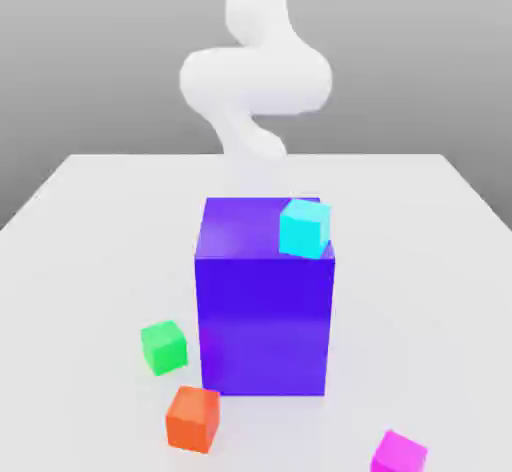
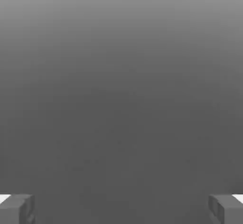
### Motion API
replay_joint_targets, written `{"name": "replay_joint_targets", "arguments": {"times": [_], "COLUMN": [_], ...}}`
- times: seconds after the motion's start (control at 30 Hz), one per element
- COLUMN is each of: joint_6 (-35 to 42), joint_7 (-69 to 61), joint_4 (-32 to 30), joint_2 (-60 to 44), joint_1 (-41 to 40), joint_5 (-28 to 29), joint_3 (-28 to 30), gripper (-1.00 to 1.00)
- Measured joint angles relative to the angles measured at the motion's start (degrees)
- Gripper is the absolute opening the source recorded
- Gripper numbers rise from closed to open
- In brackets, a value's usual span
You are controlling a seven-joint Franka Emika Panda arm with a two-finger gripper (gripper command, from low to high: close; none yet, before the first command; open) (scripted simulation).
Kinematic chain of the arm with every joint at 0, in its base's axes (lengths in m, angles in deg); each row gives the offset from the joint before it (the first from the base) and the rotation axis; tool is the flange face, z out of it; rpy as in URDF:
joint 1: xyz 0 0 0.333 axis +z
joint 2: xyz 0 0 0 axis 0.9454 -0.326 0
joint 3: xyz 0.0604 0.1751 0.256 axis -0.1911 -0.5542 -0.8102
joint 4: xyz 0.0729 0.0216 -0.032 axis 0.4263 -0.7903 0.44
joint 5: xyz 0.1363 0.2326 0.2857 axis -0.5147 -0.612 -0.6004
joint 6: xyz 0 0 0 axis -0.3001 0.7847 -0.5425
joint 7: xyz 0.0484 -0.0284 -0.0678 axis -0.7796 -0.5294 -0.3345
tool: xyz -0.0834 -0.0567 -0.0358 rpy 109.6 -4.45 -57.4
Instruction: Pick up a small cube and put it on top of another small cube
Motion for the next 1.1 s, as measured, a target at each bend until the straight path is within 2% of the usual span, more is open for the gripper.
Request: {"name": "replay_joint_targets", "arguments": {"times": [0.33,0.6,0.77,0.93,1.1], "joint_6": [-6.3,-11.3,-14.6,-17.8,-24.7], "joint_7": [-14.8,-25.7,-31.0,-34.6,-35.4], "joint_4": [0.1,0.1,0.1,0.1,1.7], "joint_2": [-21.2,-37.8,-48.0,-58.2,-68.5], "joint_1": [7.7,11.5,13.3,14.6,15.2], "joint_5": [-3.4,-5.0,-3.9,-0.5,0.8], "joint_3": [2.0,0.8,-0.1,-0.9,-0.8], "gripper": [0.00,0.00,0.00,0.00,0.00]}}
